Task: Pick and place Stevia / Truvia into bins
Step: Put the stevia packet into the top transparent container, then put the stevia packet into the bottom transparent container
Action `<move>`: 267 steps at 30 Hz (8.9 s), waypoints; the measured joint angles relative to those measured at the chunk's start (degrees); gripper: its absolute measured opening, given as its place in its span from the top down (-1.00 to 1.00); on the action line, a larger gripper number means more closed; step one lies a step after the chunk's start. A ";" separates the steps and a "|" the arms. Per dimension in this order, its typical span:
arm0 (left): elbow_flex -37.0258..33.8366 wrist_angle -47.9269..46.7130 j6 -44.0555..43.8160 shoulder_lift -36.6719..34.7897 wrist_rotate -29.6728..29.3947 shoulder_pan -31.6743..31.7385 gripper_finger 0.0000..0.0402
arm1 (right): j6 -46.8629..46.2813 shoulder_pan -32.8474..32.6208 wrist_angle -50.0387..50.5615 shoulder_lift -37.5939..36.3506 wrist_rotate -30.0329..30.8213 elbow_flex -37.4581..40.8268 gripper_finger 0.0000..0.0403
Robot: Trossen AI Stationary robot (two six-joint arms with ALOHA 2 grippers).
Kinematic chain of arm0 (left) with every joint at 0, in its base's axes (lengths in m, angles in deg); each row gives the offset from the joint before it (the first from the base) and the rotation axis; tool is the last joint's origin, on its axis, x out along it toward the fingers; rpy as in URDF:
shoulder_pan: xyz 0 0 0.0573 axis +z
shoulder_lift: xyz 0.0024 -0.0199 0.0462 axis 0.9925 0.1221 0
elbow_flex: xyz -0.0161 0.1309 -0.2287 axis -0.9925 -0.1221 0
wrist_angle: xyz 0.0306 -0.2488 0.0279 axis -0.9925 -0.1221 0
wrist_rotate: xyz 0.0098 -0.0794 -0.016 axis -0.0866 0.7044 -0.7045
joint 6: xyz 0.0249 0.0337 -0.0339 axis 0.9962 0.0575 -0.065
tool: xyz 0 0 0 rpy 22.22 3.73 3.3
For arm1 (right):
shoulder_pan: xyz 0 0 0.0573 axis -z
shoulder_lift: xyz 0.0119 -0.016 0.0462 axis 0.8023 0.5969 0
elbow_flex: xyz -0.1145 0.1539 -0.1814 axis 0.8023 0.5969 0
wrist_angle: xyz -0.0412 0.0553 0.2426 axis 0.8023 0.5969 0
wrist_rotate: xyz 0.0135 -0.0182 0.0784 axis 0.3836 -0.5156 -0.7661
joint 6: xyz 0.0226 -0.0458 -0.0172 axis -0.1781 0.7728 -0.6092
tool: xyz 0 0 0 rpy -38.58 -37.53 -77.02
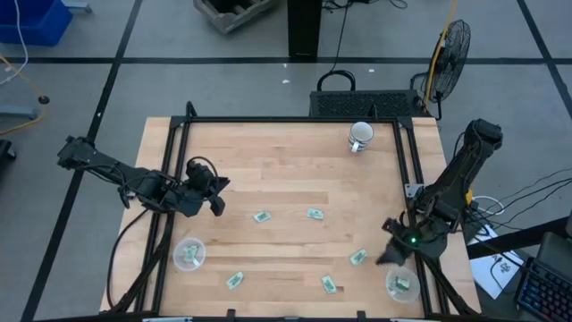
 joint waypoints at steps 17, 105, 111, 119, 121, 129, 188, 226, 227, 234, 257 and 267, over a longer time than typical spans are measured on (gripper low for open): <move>-0.02 1.50 14.05 6.49 6.49 0.02 0.77 | 60.62 23.11 -6.53 -1.03 35.46 -0.02 0.65; 0.02 -16.75 -8.81 2.82 48.92 -12.15 0.98 | 83.00 54.23 -17.01 2.62 20.24 -0.04 0.65; 0.02 -16.42 -22.28 7.05 48.24 -20.80 0.98 | 83.00 54.23 -17.01 2.62 20.25 -0.04 0.65; 0.02 -13.22 -33.77 16.53 46.18 -27.38 0.95 | 83.00 54.23 -17.01 2.62 20.26 -0.04 0.65; 0.02 -11.07 -34.07 18.40 45.46 -27.86 0.93 | 83.00 54.23 -17.03 2.62 20.24 -0.04 0.65; 0.02 -9.43 -34.43 23.41 45.00 -27.98 0.98 | 83.00 54.23 -17.27 2.62 20.26 -0.04 0.65; 8.17 -8.14 1.85 10.47 8.94 -8.26 0.56 | 102.86 46.68 -32.68 32.67 -12.50 0.00 0.04; 8.16 -8.18 4.52 10.49 9.12 -0.57 0.56 | 99.66 43.61 -38.00 44.48 -6.52 -0.10 0.20; 8.15 -8.22 4.52 10.49 9.16 -0.57 0.56 | 99.99 43.61 -38.42 44.76 -6.43 -0.11 0.20; 8.13 -8.07 4.50 10.49 9.64 -0.57 0.56 | 101.80 44.21 -39.68 45.81 -6.46 -0.11 0.25; 8.13 -8.00 4.37 10.49 9.57 -0.57 0.56 | 102.62 44.38 -50.16 44.37 -6.23 0.00 0.97; 8.13 -7.98 4.39 10.49 9.60 -0.57 0.56 | 92.08 35.57 -33.43 21.51 -9.55 0.00 1.00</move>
